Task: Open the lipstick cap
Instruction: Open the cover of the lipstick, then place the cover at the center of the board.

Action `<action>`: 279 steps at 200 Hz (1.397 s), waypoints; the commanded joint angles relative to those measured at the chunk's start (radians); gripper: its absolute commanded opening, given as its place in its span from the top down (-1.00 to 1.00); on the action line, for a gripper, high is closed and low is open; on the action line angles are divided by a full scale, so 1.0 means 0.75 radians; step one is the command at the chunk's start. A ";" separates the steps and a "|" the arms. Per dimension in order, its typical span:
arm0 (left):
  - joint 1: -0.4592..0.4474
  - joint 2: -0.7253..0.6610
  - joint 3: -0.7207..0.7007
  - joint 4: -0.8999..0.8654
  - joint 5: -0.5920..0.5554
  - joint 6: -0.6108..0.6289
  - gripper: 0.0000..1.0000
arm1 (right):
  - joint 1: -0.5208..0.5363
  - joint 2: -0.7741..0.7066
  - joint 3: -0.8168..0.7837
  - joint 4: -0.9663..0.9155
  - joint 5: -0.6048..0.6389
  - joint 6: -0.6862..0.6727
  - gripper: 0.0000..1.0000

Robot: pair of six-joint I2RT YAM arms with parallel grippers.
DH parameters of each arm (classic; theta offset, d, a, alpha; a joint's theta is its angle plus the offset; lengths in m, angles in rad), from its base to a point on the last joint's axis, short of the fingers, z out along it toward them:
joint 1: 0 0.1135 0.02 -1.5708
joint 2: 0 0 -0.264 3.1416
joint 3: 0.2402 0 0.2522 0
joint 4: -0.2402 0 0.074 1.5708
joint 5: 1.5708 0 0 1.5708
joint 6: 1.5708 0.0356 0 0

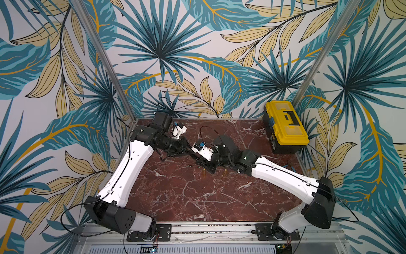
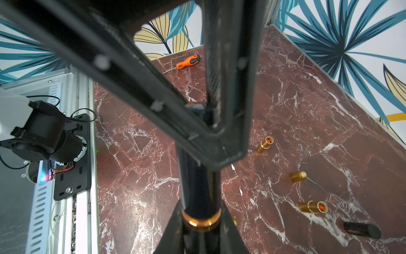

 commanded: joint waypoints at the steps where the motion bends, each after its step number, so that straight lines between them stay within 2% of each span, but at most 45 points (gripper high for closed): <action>1: 0.076 0.006 0.044 -0.051 -0.063 0.041 0.88 | -0.018 -0.063 -0.057 -0.042 0.055 0.021 0.92; 37: 0.146 0.013 0.137 -0.050 -0.065 0.057 0.88 | -0.017 -0.060 -0.098 -0.097 0.125 0.001 0.94; 71: 0.168 -0.031 0.110 -0.054 -0.081 0.060 0.86 | -0.017 -0.096 -0.147 -0.109 0.205 -0.022 0.95; 86: 0.167 -0.048 0.069 -0.069 -0.220 0.070 0.86 | -0.018 -0.107 -0.152 -0.112 0.225 -0.020 0.95; 108: 0.164 -0.044 -0.064 -0.067 -0.508 0.078 0.86 | -0.018 -0.124 -0.145 -0.079 0.188 0.012 0.95; 123: 0.162 -0.004 -0.149 -0.065 -0.618 0.066 0.86 | -0.018 -0.135 -0.131 -0.048 0.158 0.042 0.94; 148: 0.060 0.069 -0.245 0.003 -0.813 0.022 0.86 | -0.019 -0.140 -0.090 -0.022 0.117 0.069 0.93; 211: -0.042 0.163 -0.501 0.344 -0.921 -0.089 0.87 | -0.017 -0.123 -0.015 -0.081 0.131 0.040 0.93; 245: -0.057 0.159 -0.619 0.489 -0.972 -0.106 0.88 | -0.019 -0.126 -0.028 -0.085 0.141 0.046 0.92; 279: -0.060 0.194 -0.676 0.578 -0.942 -0.084 0.86 | -0.018 -0.116 -0.028 -0.085 0.140 0.057 0.92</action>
